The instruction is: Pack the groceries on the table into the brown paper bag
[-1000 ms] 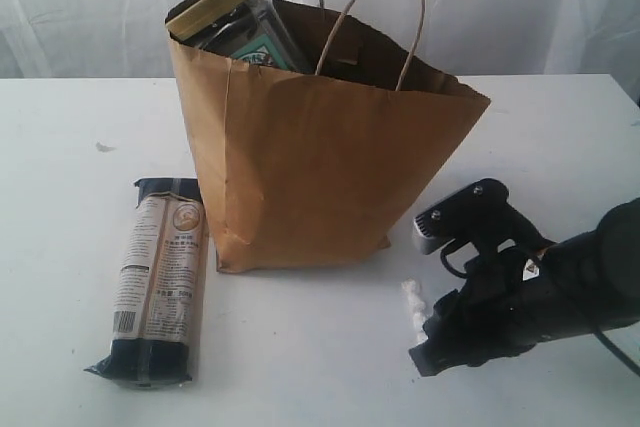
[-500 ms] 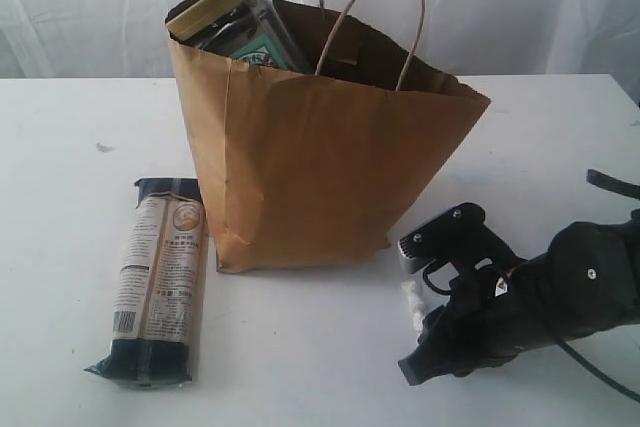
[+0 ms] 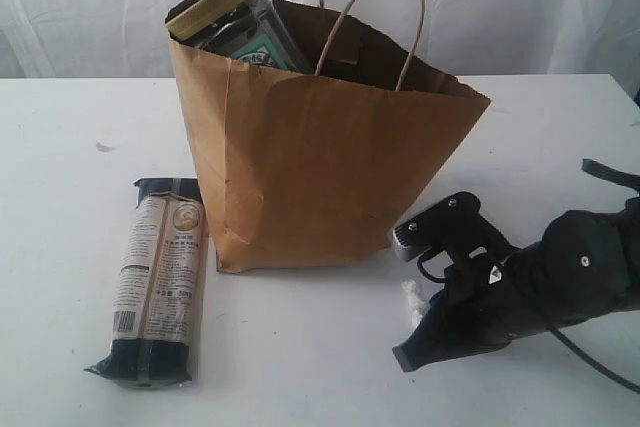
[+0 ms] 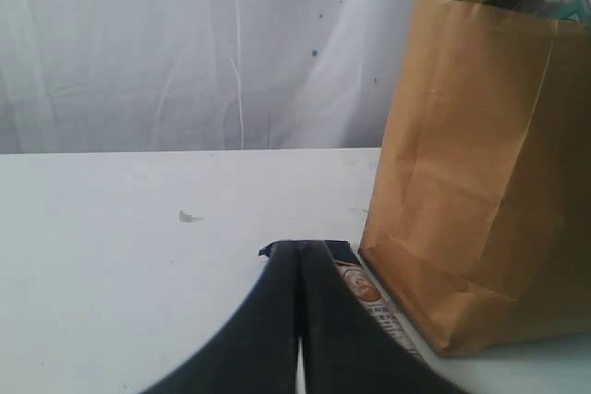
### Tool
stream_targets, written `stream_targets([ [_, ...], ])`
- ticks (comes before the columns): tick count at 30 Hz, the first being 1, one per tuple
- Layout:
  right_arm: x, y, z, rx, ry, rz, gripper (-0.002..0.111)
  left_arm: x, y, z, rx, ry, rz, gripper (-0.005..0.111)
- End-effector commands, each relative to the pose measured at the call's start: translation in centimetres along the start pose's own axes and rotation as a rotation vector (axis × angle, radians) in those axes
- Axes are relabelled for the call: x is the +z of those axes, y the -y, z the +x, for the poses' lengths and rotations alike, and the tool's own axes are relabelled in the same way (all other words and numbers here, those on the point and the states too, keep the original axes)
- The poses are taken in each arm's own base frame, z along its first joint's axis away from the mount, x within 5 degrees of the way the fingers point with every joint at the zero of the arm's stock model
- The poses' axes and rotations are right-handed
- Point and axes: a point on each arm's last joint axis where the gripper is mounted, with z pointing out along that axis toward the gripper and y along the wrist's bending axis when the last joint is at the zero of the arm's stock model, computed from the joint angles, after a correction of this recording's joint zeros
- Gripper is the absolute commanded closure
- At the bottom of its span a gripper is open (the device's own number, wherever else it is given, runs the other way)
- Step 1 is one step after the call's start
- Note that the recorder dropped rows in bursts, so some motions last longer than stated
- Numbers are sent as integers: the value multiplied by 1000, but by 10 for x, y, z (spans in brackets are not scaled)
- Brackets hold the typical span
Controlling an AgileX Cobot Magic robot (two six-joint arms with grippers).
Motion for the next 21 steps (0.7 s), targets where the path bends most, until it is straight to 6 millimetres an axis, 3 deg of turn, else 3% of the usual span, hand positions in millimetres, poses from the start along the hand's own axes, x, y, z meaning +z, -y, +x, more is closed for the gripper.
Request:
stream_targets([
  [1, -11, -5, -4, -40, -42, -46, 108, 0, 1, 1, 9, -4, 6, 107],
  [8, -31, -7, -8, -78, 2, -46, 108, 0, 1, 1, 9, -4, 6, 107],
  [13, -31, -6, -10, -78, 29, -34, 107, 0, 1, 1, 9, -4, 6, 107],
  [15, -26, -5, -10, -76, 24, -30, 100, 0, 1, 1, 9, -4, 6, 107],
  [21, -7, -1, -10, -90, 21, -4, 60, 0, 1, 1, 9, -4, 6, 107],
])
